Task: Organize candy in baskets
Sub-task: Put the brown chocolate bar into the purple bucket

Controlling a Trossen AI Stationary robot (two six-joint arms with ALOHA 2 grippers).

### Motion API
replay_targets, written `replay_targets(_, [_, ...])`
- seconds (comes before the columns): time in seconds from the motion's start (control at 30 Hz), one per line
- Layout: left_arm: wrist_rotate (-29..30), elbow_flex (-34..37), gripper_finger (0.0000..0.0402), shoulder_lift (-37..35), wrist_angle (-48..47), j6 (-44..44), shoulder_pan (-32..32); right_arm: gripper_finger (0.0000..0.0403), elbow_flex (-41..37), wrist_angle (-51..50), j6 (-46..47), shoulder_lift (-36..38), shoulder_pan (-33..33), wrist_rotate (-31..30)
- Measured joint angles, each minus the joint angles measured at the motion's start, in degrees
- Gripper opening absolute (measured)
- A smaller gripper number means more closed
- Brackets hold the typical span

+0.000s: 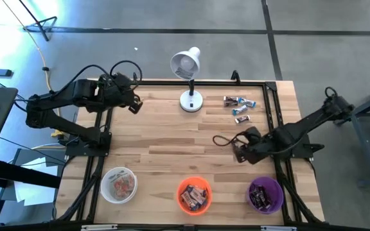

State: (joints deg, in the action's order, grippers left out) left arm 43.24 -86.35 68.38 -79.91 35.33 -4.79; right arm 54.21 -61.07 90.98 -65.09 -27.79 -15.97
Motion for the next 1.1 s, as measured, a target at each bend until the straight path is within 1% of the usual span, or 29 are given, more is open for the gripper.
replay_targets(0.1, [1.49, 0.00, 0.0064, 0.00, 0.95, 0.18, -1.71, 0.0142, -6.50, 5.03, -1.45, 4.62, 1.65, 1.21])
replay_targets(0.2, [1.94, 0.00, 0.0064, 0.00, 0.98, 1.57, -3.45, 0.0142, -11.48, 10.24, -3.32, 7.57, 3.94, 2.37])
replay_targets(0.3, [1.35, 0.00, 0.0064, 0.00, 1.00, 2.08, -4.88, 0.0142, -14.50, 15.24, -6.72, 8.97, 7.10, 1.63])
replay_targets(0.4, [0.99, 0.00, 0.0064, 0.00, 1.02, 2.03, -6.23, 0.0143, -16.21, 14.90, -8.92, 8.86, 10.52, 2.86])
replay_targets(0.57, [0.98, 0.00, 0.0064, 0.00, 1.01, -0.43, -8.49, 0.0143, -19.85, 13.66, -9.18, 7.19, 14.51, 5.27])
replay_targets(0.67, [1.08, 0.00, 0.0064, 0.00, 1.02, -2.58, -9.87, 0.0143, -22.27, 16.42, -8.68, 5.74, 16.23, 8.53])
replay_targets(0.77, [1.28, 0.00, 0.0064, 0.00, 1.02, -4.30, -10.86, 0.0143, -24.07, 21.21, -8.54, 4.31, 17.39, 10.12])
replay_targets(0.9, [1.31, 0.00, 0.0064, 0.00, 1.00, -6.65, -11.94, 0.0143, -25.07, 25.24, -9.19, 1.37, 18.67, 10.47])
replay_targets(1.1, [1.30, 0.00, 0.0064, 0.00, 0.98, -9.10, -13.43, 0.0143, -25.11, 29.02, -12.99, -4.66, 20.74, 10.57])
